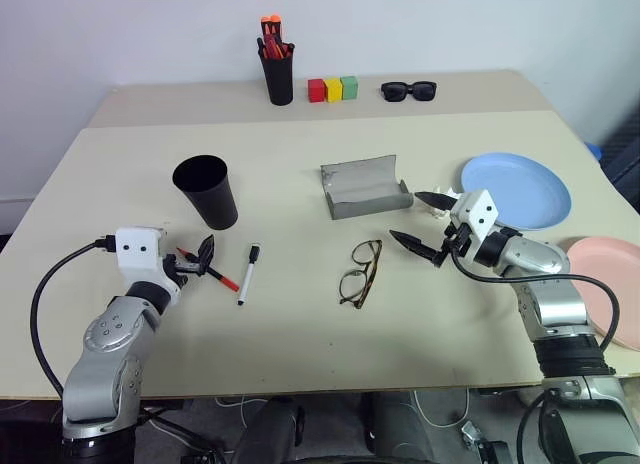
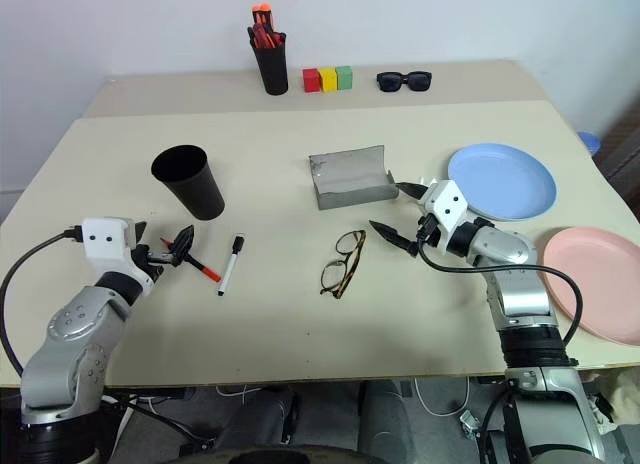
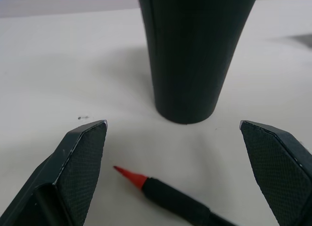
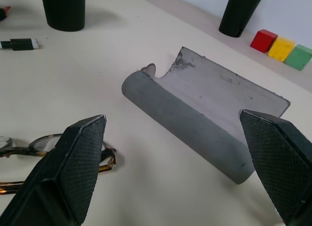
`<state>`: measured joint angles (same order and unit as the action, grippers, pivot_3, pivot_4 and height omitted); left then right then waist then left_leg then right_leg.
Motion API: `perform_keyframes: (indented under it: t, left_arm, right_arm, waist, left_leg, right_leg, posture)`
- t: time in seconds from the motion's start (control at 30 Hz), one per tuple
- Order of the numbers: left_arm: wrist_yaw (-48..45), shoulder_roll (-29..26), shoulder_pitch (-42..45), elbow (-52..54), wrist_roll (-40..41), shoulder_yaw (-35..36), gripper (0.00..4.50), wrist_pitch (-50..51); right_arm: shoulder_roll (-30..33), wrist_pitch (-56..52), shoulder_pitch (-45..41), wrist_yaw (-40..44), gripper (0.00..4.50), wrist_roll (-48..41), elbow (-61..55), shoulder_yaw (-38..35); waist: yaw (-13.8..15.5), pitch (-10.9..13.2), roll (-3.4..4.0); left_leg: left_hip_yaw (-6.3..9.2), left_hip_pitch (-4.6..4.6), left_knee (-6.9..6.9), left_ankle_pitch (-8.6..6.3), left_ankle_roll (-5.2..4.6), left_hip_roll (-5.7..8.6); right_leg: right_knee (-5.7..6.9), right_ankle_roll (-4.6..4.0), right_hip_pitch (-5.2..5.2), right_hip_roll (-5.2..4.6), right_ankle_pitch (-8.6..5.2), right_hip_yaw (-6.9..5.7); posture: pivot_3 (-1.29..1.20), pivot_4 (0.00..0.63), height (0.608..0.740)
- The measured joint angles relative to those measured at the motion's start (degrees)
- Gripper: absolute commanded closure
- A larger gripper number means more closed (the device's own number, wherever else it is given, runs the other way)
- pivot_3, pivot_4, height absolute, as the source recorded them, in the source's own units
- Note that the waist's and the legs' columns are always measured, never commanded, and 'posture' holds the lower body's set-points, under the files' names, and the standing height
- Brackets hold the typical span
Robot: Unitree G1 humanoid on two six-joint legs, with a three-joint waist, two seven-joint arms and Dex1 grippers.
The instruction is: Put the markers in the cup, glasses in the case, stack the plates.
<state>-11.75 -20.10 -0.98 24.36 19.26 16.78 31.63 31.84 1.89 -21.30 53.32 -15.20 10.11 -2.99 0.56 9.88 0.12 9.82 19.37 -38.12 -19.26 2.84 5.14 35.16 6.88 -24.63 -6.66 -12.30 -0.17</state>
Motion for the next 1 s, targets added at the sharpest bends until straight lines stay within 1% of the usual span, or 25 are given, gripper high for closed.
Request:
perform_keyframes:
  t: [0.13, 0.3, 0.4, 0.47, 0.53, 0.63, 0.73, 0.8, 0.9, 1.0]
  left_arm:
    - [3.16, 0.14, 1.55, 0.33, 0.10, 1.08, 0.02, 3.96]
    - [7.31, 0.37, 2.27, 2.34, 0.84, 3.78, 0.02, 10.64]
    - [12.50, 5.29, 7.07, 6.51, 3.44, 4.90, 0.02, 18.93]
    - [15.93, 9.45, 10.14, 9.53, 5.90, 5.73, 0.02, 25.94]
    - [18.59, 11.90, 12.23, 11.36, 7.62, 7.17, 0.02, 32.86]
    - [23.99, 16.42, 16.71, 12.94, 7.07, 10.29, 0.02, 43.49]
    - [28.40, 21.84, 21.67, 13.01, 4.61, 15.70, 0.02, 51.48]
    - [29.69, 22.57, 23.85, 13.07, 2.80, 17.78, 0.02, 54.42]
    - [30.04, 21.01, 26.43, 13.23, -0.04, 17.96, 0.02, 57.41]
    - [30.41, 23.07, 28.80, 13.57, -2.47, 18.83, 0.02, 59.62]
  right_arm:
    - [-1.59, 0.05, -0.43, 0.23, 0.04, -1.38, -0.70, -0.01]
    - [-3.74, -0.58, 0.45, -2.54, 0.04, -1.34, -5.12, 0.58]
    - [-3.99, -1.80, 1.33, -3.02, 0.04, -1.71, -8.69, 1.07]
    - [-4.27, -2.41, 1.92, -3.27, 0.04, -1.89, -10.27, 1.92]
    - [-4.59, -3.01, 2.16, -3.55, 0.04, -1.87, -10.80, 2.60]
    - [-4.55, -3.51, 1.92, -2.88, 0.04, -1.99, -10.90, 2.86]
    - [-4.60, -2.74, 0.80, -1.67, 0.04, -1.97, -10.83, 3.92]
    - [-4.60, -2.63, 0.34, -1.21, 0.04, -2.02, -10.77, 4.05]
    - [-4.69, -2.60, 0.05, -0.70, 0.04, -2.57, -9.91, 4.06]
    - [-4.79, -4.13, 0.10, 0.96, 0.04, -5.29, -10.08, 4.12]
  waist:
    - [0.00, 0.01, -0.01]
    - [0.03, 0.01, -0.01]
    - [0.51, 0.05, -0.16]
    - [0.20, 0.05, -0.18]
    - [-0.20, 0.06, -0.19]
    - [-0.45, 0.08, -0.23]
    - [-0.32, 0.18, -0.40]
    - [-0.29, 0.22, -0.46]
    - [-0.11, 0.23, -0.48]
    - [0.13, 0.23, -0.48]
  left_leg:
    - [0.01, -0.01, 0.00, 0.00, 0.00, -0.02]
    - [0.00, 0.03, 0.01, 0.07, 0.14, -0.04]
    - [0.07, 0.09, -0.05, 0.08, 0.15, 0.00]
    - [0.01, 0.06, -0.07, 0.10, 0.20, 0.02]
    - [-0.06, 0.03, -0.06, 0.11, 0.21, 0.00]
    - [-0.06, 0.03, -0.05, 0.12, 0.23, -0.02]
    - [-0.07, 0.04, -0.05, 0.15, 0.29, -0.01]
    - [-0.06, 0.04, -0.05, 0.16, 0.31, -0.01]
    - [-0.06, 0.04, -0.05, 0.16, 0.32, 0.00]
    - [-0.05, 0.06, -0.05, 0.16, 0.32, 0.00]
  right_leg:
    - [0.01, 0.00, 0.00, 0.03, 0.01, 0.00]
    - [0.01, 0.01, -0.06, 0.07, 0.01, 0.04]
    - [-0.02, 0.10, -0.03, 0.03, 0.06, 0.04]
    - [-0.03, 0.14, -0.01, 0.02, 0.08, 0.07]
    - [-0.02, 0.14, -0.04, 0.06, 0.08, 0.09]
    - [-0.01, 0.13, -0.06, 0.12, 0.08, 0.10]
    - [-0.01, 0.14, -0.05, 0.12, 0.08, 0.10]
    - [-0.01, 0.13, -0.06, 0.13, 0.08, 0.10]
    - [-0.02, 0.13, -0.05, 0.13, 0.08, 0.11]
    - [-0.05, 0.14, -0.05, 0.12, 0.08, 0.10]
  posture:
    - [0.00, 0.150, 0.740]
    - [0.00, 0.150, 0.740]
    - [0.00, 0.150, 0.740]
    - [0.00, 0.150, 0.740]
    - [0.00, 0.150, 0.740]
    - [0.00, 0.150, 0.740]
    - [0.00, 0.150, 0.740]
    - [0.00, 0.150, 0.740]
    - [0.00, 0.150, 0.740]
    - [0.00, 0.150, 0.740]
